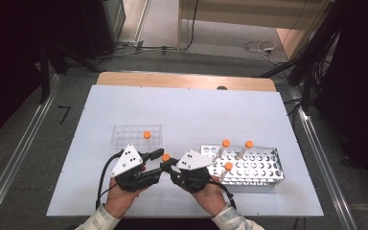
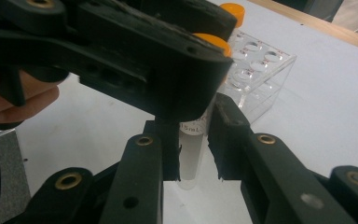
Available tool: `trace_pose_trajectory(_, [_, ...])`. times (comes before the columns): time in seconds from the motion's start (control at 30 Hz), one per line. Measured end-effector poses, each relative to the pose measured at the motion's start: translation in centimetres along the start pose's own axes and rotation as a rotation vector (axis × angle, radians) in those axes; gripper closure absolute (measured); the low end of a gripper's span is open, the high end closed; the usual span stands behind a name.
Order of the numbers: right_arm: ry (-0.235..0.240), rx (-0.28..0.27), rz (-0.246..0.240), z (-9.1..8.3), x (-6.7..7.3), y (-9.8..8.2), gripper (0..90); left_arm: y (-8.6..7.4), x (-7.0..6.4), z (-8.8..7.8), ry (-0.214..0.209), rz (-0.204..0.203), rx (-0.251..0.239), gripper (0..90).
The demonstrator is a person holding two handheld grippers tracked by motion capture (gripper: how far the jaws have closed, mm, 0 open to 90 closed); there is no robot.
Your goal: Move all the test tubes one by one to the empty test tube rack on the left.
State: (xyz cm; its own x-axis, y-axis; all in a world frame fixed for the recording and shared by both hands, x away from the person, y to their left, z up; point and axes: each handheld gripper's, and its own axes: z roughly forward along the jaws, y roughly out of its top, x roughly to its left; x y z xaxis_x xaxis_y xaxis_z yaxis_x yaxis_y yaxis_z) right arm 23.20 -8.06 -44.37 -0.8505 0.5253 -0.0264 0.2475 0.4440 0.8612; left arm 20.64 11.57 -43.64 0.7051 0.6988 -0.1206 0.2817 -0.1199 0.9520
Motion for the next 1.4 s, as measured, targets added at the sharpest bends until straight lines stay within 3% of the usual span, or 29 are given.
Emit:
trace_pose_trajectory(0.27, [0.003,-0.001,-0.001,0.0,0.0,0.0,72.5,-0.1,0.0,0.2,-0.006,-0.001,0.011,67.8])
trace_pose_trajectory(0.53, [0.015,-0.011,0.009,0.0,-0.1,-0.1,70.5,0.0,0.1,0.0,-0.002,-0.022,0.005,69.6])
trace_pose_trajectory(0.67, [0.038,-0.016,0.027,-0.3,-0.2,0.0,46.5,0.1,0.4,-0.2,0.01,-0.037,-0.004,69.8])
trace_pose_trajectory(0.8, [0.054,0.004,0.043,-0.6,-0.3,0.0,29.7,0.3,0.8,-0.6,0.021,-0.057,-0.017,69.8])
trace_pose_trajectory(0.87, [0.054,0.013,0.037,-0.9,-0.4,-0.1,26.0,0.4,1.1,-0.8,0.028,-0.065,-0.021,69.8])
trace_pose_trajectory(1.1, [0.06,-0.009,0.031,-2.6,-0.1,-0.5,24.4,1.1,2.1,-2.0,0.05,-0.094,-0.046,69.8])
trace_pose_trajectory(1.4, [0.061,-0.022,0.028,-3.8,0.1,-0.8,24.3,1.9,3.4,-3.5,0.11,-0.11,-0.073,69.8])
